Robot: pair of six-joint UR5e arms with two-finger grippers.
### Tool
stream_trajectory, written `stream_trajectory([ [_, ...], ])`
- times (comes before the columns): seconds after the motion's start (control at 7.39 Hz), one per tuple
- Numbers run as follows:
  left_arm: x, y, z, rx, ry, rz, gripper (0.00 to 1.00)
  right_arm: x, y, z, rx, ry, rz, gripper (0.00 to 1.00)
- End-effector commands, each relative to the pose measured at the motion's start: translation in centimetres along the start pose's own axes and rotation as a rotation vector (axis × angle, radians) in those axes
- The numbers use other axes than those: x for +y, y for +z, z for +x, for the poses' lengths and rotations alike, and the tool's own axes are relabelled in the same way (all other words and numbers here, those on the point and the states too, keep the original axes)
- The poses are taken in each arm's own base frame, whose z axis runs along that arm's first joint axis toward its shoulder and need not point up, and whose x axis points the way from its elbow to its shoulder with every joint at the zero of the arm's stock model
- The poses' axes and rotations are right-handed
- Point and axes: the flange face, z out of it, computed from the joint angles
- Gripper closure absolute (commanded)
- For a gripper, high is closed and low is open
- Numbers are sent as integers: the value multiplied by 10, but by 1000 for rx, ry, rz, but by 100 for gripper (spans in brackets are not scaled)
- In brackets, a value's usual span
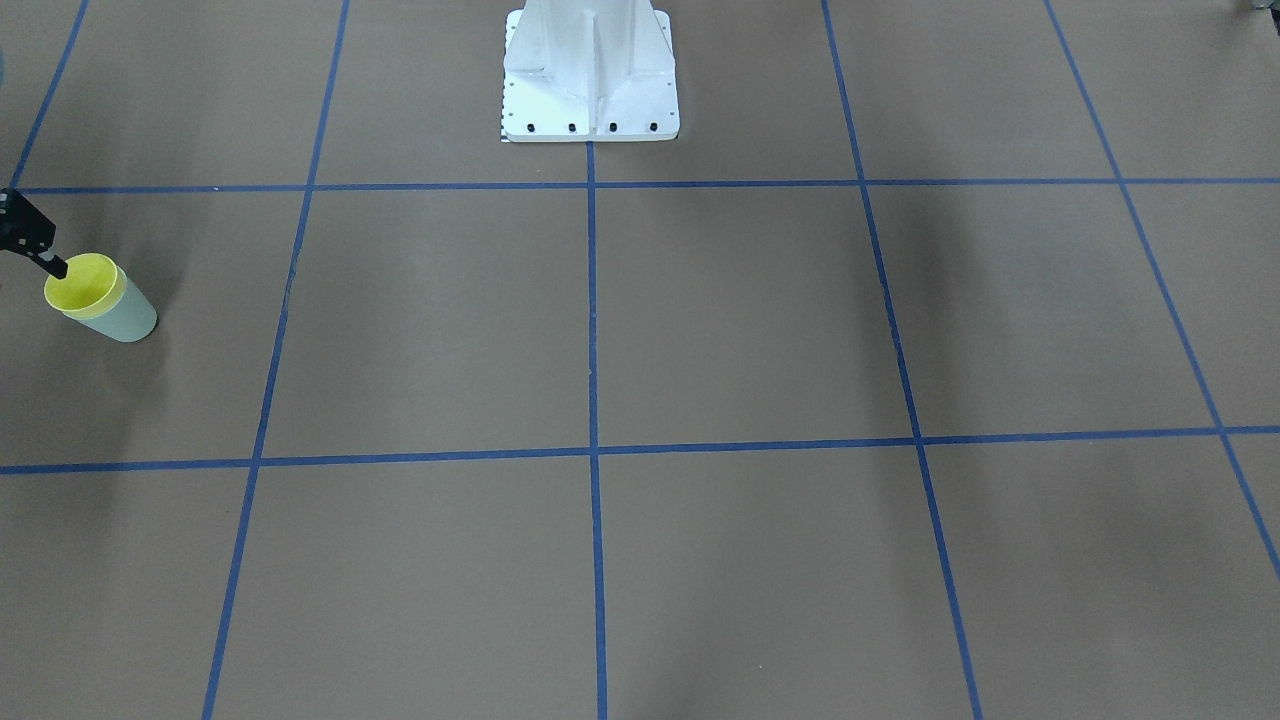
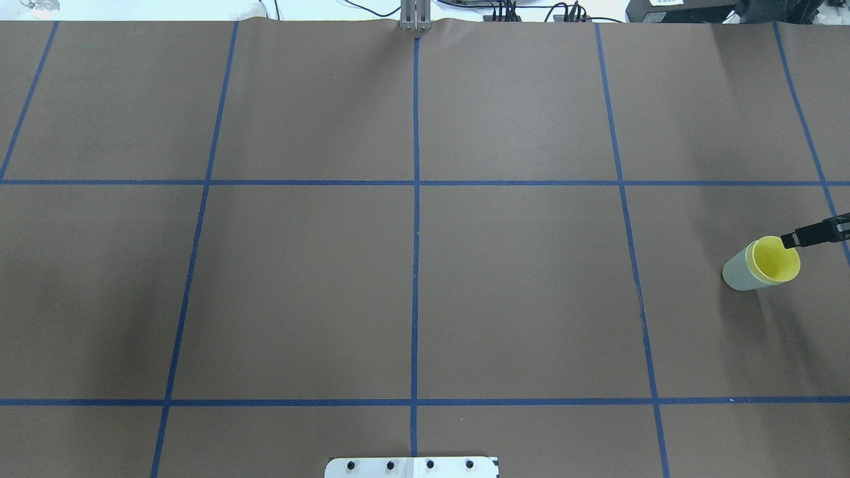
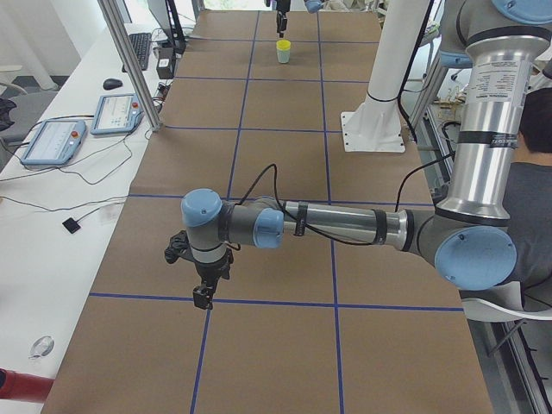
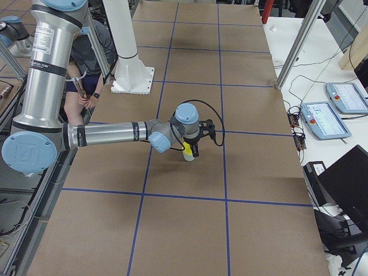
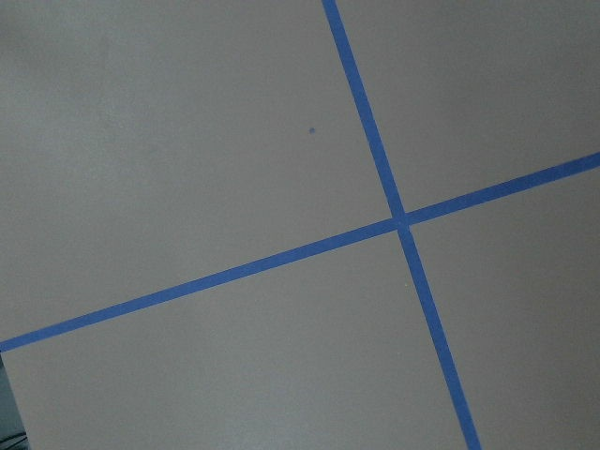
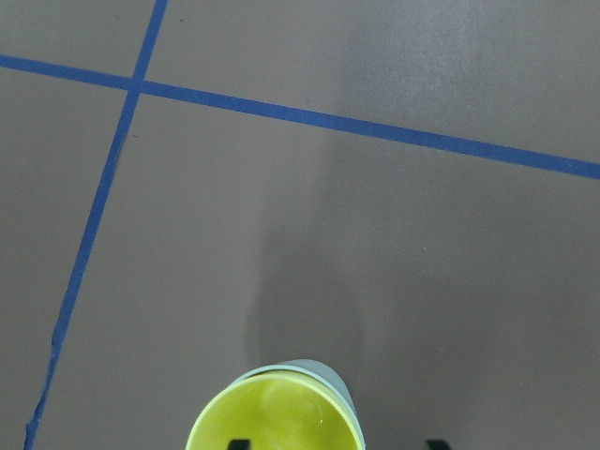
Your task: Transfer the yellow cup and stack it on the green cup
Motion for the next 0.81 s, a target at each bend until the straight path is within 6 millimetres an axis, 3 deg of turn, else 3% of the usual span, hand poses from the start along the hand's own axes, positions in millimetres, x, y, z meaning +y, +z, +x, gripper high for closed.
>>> stream_trajectory([
  [0.0, 1, 1, 0, 0, -1, -2, 0, -9, -12, 17, 28, 36, 9, 1],
  [0.14, 2, 2, -1, 1, -2, -3, 0, -27, -32, 36, 75, 30, -5, 1],
  [0.41, 5, 4, -2, 2, -6, -9, 0, -41, -76, 88, 166, -54, -64, 1],
  [0.68, 12, 12, -6, 6, -12, -28, 0, -23, -102, 143, 202, -45, -89, 1],
])
